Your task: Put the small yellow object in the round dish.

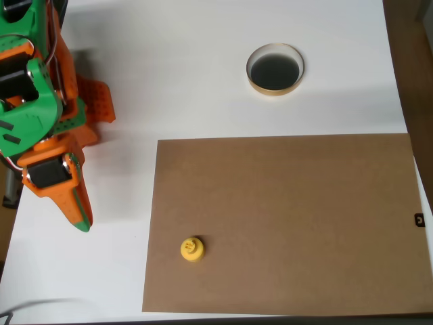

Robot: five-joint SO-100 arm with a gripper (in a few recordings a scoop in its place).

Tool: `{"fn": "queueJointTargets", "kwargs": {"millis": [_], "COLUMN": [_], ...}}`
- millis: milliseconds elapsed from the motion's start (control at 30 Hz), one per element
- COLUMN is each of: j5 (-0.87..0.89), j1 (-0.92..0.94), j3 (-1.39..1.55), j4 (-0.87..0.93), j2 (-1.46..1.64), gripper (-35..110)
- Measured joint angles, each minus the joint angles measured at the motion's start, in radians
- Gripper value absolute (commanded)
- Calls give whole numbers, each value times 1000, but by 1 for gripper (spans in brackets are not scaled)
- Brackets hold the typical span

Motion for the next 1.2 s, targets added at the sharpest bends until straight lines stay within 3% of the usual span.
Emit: {"fn": "queueJointTargets", "kwargs": {"millis": [500, 1200], "j5": [12, -28], "j1": [17, -28], "j3": [0, -46], "j4": [0, 54], "j2": [0, 2], "gripper": [1, 15]}}
